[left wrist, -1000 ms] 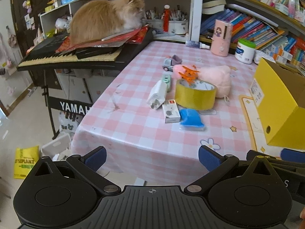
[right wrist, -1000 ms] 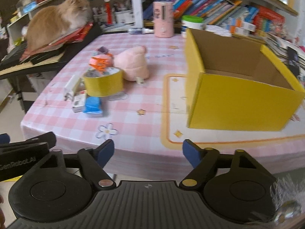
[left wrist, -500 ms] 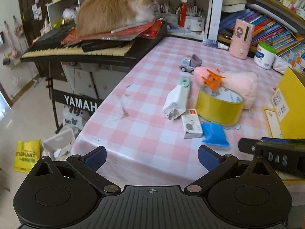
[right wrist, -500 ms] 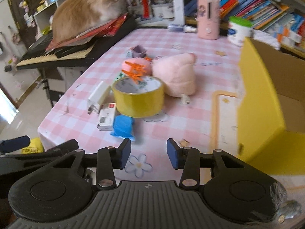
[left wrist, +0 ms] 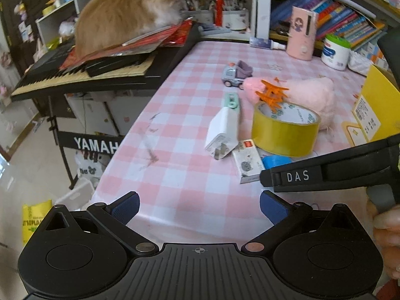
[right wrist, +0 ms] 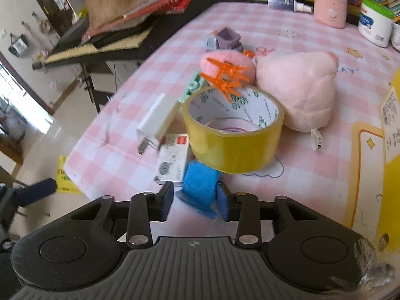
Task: Organize objects
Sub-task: 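Grasp the blue eraser with the right gripper while the left gripper grasps the white card box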
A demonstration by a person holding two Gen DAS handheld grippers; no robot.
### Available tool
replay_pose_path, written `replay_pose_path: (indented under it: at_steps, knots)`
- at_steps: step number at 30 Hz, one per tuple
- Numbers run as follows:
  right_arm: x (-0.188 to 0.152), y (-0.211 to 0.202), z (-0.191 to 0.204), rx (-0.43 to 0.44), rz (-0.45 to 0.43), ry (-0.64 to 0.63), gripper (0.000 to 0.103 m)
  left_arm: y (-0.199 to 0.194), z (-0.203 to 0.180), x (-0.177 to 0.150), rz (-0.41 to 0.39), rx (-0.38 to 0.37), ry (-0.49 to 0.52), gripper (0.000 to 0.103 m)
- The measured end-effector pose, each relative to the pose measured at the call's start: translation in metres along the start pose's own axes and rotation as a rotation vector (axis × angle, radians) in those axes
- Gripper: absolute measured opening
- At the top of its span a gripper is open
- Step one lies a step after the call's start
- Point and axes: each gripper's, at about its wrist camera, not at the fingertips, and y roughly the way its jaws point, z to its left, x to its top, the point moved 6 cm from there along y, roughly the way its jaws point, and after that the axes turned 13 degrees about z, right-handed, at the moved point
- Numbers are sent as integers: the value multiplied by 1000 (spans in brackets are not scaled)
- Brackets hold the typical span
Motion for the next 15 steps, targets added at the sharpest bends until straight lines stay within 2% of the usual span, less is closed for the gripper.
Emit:
replay_pose_path:
  at_steps: [4,10,11,12,13,14,15]
  knots:
    - [3,-6,-9,28,-2,5,26,7,-11,9,3,-32,4,103]
    - [9,-45,-38,-9,-115,55,26,27,-39,22,30,-67,36,100]
    - [8,-49,-43,-15,-124,61,26,31,-43,24,32,-72,34,93]
    - [7,-53,-47,-22,-133,65,26,34,-46,26,43,-80,25,82]
    - [5,-55,-49,-29,-140,66,26,38,-47,27,54,-86,10,75]
    - [3,-57,-52,-35,-145,66,26,41,-48,28,66,-92,-9,62]
    - [1,-60,-54,-39,-150,64,26,45,-49,29,77,-96,-24,55]
